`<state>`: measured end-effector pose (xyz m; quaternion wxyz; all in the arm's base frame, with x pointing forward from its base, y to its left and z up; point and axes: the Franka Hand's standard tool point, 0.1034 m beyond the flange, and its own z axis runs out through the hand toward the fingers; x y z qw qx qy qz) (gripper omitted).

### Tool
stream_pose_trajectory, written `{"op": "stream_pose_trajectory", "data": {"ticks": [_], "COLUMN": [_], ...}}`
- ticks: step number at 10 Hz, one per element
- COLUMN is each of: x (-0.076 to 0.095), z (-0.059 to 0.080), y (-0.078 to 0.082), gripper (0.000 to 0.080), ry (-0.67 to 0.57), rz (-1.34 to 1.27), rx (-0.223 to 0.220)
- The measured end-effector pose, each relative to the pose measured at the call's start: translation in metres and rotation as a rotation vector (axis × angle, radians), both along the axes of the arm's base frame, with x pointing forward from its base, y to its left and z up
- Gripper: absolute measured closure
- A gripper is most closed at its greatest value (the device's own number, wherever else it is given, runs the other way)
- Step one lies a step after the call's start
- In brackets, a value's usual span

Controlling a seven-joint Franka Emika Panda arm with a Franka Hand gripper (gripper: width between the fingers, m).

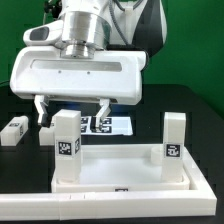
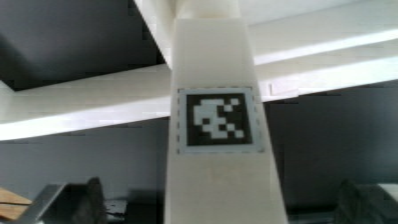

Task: Assemble desk

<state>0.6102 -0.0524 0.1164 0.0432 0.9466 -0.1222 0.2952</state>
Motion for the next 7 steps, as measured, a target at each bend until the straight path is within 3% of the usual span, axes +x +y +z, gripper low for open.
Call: {"op": "stream_pose_trajectory", "data": {"ticks": [2,3,4,7], "x": [0.004,0.003,0.002,0.008], "z": [0.025,0.023,0.021,0.034], "y": [-0.016,-0.016,-0.014,-0.006], "gripper": [0.0151,0.0151,0.0151,0.0151], "ry": [0.021,0.043,0.144,0.431], "rz": [-0.011,-0.014,-0.017,-0.013], "rx": [0.035,0.05,0.098,0.242]}}
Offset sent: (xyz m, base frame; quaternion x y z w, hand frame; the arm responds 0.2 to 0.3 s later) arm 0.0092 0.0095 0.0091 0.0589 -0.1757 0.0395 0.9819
